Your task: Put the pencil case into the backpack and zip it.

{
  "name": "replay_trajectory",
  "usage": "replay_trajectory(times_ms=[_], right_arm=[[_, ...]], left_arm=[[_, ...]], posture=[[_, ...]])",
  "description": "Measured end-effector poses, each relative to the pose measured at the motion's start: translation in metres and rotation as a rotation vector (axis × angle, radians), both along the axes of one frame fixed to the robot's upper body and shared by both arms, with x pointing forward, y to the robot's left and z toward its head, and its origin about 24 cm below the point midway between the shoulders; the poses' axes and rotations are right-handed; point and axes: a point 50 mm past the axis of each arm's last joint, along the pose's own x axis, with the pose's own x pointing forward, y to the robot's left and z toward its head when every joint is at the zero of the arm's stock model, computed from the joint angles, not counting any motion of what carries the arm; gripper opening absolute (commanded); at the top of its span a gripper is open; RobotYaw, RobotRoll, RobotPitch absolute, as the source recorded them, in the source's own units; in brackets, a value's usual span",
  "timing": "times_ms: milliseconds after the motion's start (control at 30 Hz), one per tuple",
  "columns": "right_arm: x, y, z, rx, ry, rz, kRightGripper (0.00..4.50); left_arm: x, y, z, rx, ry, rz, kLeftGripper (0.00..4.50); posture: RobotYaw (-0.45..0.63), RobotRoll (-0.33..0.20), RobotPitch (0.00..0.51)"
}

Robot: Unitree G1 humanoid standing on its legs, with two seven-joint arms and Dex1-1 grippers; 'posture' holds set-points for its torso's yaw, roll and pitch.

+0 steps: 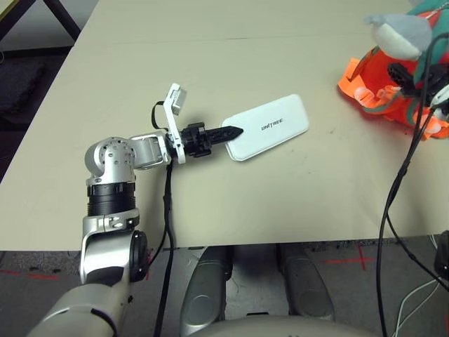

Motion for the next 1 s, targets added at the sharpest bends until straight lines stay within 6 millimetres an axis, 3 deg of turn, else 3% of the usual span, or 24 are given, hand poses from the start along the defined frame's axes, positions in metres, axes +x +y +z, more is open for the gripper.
replay_trajectory(times_ms=[133,500,567,867,1000], right_arm=[[0.001,0.0,-0.001,-0.001,-0.006,-0.01,3.97],[0.003,-0.003,-0.003,-0.003,-0.007,-0.031,0.59],[0.004,-0.002,-0.003,0.0,-0.008,-0.029,0.18],[0.002,0.007,-0.001,0.038,0.039,0.059,0.15],[-0.024,0.013,0.014,0.052,0.136,0.205,0.15]], left_arm=[[0.0,0.001,0.0,0.001,0.0,0.001,1.42],[-0.001,0.002,-0.001,-0.001,0.001,0.006,1.42],[-0.001,0.003,-0.001,0.0,0.002,0.007,1.42],[-0.001,0.006,0.0,0.009,0.001,0.016,1.42],[-0.001,0.008,-0.001,0.016,0.003,0.021,1.42]], posture=[[0.01,0.0,0.219],[0.02,0.0,0.215],[0.02,0.0,0.215],[0.01,0.0,0.21],[-0.03,0.0,0.202]])
